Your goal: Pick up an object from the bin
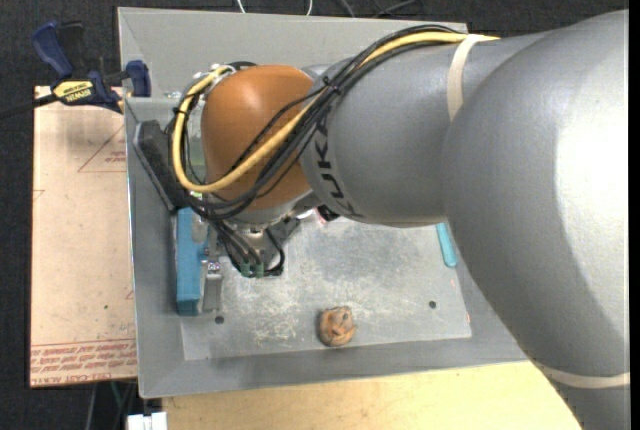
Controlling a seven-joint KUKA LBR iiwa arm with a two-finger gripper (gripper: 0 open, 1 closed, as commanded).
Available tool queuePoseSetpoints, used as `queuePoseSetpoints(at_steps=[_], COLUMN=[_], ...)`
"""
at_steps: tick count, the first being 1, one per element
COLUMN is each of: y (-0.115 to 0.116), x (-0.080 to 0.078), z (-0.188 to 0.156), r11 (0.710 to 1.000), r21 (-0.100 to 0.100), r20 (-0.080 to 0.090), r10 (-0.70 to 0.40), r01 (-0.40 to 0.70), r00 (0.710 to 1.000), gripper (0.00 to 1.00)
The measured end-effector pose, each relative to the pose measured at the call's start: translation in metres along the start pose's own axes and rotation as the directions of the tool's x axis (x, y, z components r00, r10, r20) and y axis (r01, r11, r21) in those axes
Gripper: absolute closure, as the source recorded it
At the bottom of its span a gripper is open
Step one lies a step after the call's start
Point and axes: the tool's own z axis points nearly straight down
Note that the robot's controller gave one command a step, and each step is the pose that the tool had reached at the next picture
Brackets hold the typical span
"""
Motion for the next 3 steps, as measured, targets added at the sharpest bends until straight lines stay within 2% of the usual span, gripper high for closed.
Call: queuePoseSetpoints(at_steps=[1,2,3], y=[-0.001,-0.063,-0.084], x=[-0.002,-0.022,-0.038], z=[-0.005,0.063,0.079], r11=[1.000,0.989,1.000], r21=[-0.002,-0.005,-0.007], r20=[0.007,0.007,0.013], r10=[0.005,0.150,-0.006], r01=[-0.005,-0.150,0.006], r00=[1.000,0.989,1.000], gripper=[0.00,0.00,0.00])
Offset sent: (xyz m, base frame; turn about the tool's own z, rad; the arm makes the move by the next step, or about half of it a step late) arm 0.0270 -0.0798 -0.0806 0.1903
